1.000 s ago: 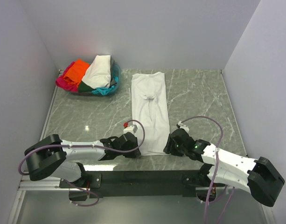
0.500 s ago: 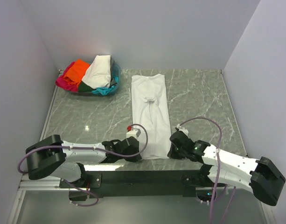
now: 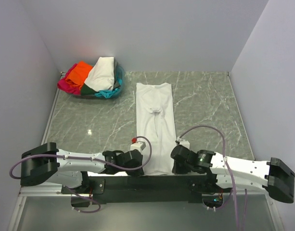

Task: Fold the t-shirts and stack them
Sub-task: Fold the tshirt

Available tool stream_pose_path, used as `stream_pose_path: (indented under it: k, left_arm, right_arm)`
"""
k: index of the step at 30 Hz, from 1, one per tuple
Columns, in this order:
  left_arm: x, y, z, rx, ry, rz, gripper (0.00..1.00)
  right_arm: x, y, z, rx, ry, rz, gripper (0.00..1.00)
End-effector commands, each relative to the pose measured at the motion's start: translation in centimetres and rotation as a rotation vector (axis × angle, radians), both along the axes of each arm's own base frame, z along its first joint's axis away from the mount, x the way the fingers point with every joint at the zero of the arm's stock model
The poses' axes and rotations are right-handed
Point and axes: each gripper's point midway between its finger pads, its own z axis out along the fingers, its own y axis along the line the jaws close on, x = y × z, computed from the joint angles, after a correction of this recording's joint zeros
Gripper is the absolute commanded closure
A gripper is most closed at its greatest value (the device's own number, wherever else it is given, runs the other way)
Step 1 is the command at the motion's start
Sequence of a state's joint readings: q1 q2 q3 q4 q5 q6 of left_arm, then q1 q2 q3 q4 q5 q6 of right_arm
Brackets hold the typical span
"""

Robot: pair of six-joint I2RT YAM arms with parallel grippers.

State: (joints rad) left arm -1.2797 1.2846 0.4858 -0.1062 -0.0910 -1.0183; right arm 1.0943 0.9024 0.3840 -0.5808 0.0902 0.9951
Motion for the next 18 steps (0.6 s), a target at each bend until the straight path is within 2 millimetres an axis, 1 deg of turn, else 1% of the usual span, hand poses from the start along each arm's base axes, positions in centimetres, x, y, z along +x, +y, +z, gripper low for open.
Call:
stream_pose_path:
  k: [1,3,4,5,6,7,8,9,10,11,12,13,14,15,16,17,18]
  left_arm:
    - [-1.1,0.6,0.4,0.002,0.032,0.014,1.00]
    - [-0.9,0.5,1.2,-0.022,0.017,0.024,0.99]
    - [-0.5,0.3,1.6,-0.029,0.001,0.039,0.99]
    - [-0.3,0.1,2.3,-0.049,-0.009,0.045,0.99]
    - [-0.1,-0.2,2.8,-0.064,-0.013,0.051,0.99]
    - [0.1,-0.3,3.0,-0.070,-0.025,0.053,0.99]
    - [0.6,-0.6,3.8,-0.085,-0.048,0.066,0.99]
    - [1.1,-0.7,4.2,-0.088,-0.065,0.076,0.99]
    - [1.7,-0.7,4.5,-0.087,-0.088,0.085,0.99]
    - [2.5,-1.1,5.3,-0.097,-0.114,0.103,0.99]
    - [3.8,-1.0,5.6,-0.104,-0.127,0.134,0.99]
    - [4.8,-1.5,6.2,-0.133,-0.150,0.138,0.99]
    - [5.2,-1.8,6.4,-0.155,-0.148,0.135,1.00]
    - [6.5,-1.8,6.7,-0.173,-0.156,0.161,1.00]
    - [7.2,-2.1,6.6,-0.175,-0.173,0.147,0.99]
    - [8.2,-2.3,7.0,-0.175,-0.190,0.161,0.99]
    - [8.8,-2.4,7.0,-0.163,-0.203,0.160,0.99]
  right_arm:
    - [-0.7,1.8,1.7,0.025,-0.004,-0.011,1.00]
    - [-1.3,2.0,1.9,0.004,-0.009,-0.004,1.00]
    - [-1.2,2.3,2.3,-0.003,-0.017,-0.004,1.00]
    - [-1.1,2.3,2.5,-0.011,-0.028,-0.010,1.00]
    - [-0.5,1.8,2.7,-0.036,-0.054,-0.034,1.00]
    - [-0.1,2.2,3.5,-0.024,-0.074,-0.044,1.00]
    - [0.2,2.0,3.8,-0.029,-0.091,-0.050,1.00]
    - [0.9,2.0,4.3,-0.029,-0.125,-0.060,1.00]
    - [1.4,2.4,5.3,-0.013,-0.153,-0.070,1.00]
    - [1.8,2.0,5.7,-0.028,-0.171,-0.080,1.00]
    - [2.4,1.8,6.0,-0.042,-0.192,-0.086,1.00]
    - [3.6,1.6,6.9,-0.045,-0.229,-0.119,1.00]
    - [4.2,1.5,7.1,-0.053,-0.244,-0.131,1.00]
    - [4.9,1.4,7.3,-0.063,-0.268,-0.124,1.00]
    - [5.6,1.3,7.3,-0.065,-0.283,-0.136,1.00]
    - [7.3,1.7,7.6,-0.034,-0.308,-0.147,1.00]
    - [8.1,1.8,7.3,-0.027,-0.302,-0.152,1.00]
